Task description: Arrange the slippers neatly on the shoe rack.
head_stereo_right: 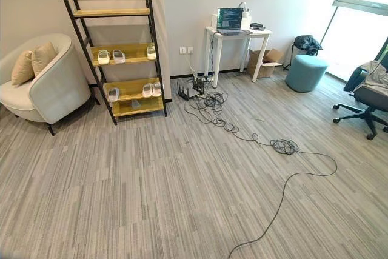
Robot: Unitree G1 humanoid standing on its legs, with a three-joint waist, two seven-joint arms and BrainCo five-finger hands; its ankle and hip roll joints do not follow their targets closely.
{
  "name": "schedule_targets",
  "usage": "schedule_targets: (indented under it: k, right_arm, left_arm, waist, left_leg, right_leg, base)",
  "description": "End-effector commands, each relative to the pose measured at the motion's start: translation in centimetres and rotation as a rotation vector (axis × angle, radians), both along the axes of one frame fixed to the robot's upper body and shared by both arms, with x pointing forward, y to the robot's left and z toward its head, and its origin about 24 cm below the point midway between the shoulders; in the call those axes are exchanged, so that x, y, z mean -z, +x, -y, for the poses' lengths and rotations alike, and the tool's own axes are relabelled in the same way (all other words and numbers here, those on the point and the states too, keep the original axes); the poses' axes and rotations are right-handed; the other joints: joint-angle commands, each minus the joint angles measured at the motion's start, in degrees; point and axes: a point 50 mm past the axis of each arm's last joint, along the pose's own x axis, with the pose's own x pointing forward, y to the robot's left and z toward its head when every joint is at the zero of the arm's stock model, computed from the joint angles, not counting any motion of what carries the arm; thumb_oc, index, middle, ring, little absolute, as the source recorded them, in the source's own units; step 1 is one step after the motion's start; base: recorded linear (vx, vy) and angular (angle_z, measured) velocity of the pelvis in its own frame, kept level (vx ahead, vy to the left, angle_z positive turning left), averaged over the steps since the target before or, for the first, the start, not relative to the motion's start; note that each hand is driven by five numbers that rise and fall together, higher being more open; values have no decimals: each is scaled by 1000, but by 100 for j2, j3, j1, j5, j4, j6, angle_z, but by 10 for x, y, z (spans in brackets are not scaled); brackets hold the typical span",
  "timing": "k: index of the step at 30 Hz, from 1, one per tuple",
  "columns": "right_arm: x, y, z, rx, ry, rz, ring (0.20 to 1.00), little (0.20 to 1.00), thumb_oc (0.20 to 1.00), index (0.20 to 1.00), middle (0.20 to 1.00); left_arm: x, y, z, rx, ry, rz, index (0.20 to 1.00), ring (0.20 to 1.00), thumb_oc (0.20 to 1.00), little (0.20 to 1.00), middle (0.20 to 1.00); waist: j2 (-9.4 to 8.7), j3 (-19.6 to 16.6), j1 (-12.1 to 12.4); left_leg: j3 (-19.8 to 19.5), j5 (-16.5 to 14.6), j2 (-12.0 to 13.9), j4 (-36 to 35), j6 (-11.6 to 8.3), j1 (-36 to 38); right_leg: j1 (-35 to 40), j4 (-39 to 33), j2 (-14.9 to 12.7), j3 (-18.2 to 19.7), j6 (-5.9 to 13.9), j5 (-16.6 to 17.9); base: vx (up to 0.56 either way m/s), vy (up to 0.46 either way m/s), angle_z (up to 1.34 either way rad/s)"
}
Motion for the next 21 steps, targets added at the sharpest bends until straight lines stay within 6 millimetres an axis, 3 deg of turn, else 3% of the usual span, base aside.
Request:
schedule_targets:
  k: [1,5,10,17,18,19,21]
  right_arm:
    - [2,-8,-6,20,-6,-34,1000,1000,1000,1000,1000]
    - [1,-16,-5,71,-10,-58,1000,1000,1000,1000,1000]
    - [1,-24,-2,85,-1,-84,1000,1000,1000,1000,1000]
    - [3,-11,-10,19,29,-51,1000,1000,1000,1000,1000]
    - [3,-2,-15,-36,51,-29,1000,1000,1000,1000,1000]
    - [4,-1,-17,-59,61,-22,1000,1000,1000,1000,1000]
    - [3,13,-18,-95,75,7,1000,1000,1000,1000,1000]
  left_arm:
    - [5,-6,25,4,-58,-43,1000,1000,1000,1000,1000]
    - [4,3,17,-41,22,10,1000,1000,1000,1000,1000]
    - [3,16,19,-52,-6,61,1000,1000,1000,1000,1000]
    - [3,21,26,-9,-45,58,1000,1000,1000,1000,1000]
    - [2,24,25,-4,-55,68,1000,1000,1000,1000,1000]
    - [2,27,26,5,-60,78,1000,1000,1000,1000,1000]
    - [0,38,25,17,-66,108,1000,1000,1000,1000,1000]
  waist:
    - [19,-119,30]
    - [12,-41,65]
    - [20,-36,50]
    - [11,-58,-9]
    - [-157,9,-7]
    - [-234,65,-4]
    - [-254,184,-43]
  left_leg:
    - [112,252,210,14,-58,-187]
    - [98,283,264,14,-129,-145]
    - [81,325,296,14,-202,-180]
    - [72,207,349,73,-281,-65]
    - [159,-330,386,1126,-416,-377]
    - [194,-448,432,1862,-406,-741]
    - [607,-285,670,3259,-362,-1517]
  right_leg:
    - [-217,33,-50,-377,211,247]
    - [-196,33,-32,-375,173,248]
    - [-202,33,-14,-413,138,233]
    - [-145,33,22,-326,65,177]
    - [-131,33,-74,-174,-25,249]
    - [-141,96,-124,-148,-63,243]
    - [-201,272,-138,-277,-86,126]
  base:
    - [21,-65,-1]
    - [24,-93,-1]
    - [18,-60,0]
    - [59,-75,1]
    - [33,-175,1]
    - [26,-242,-3]
    - [21,-180,2]
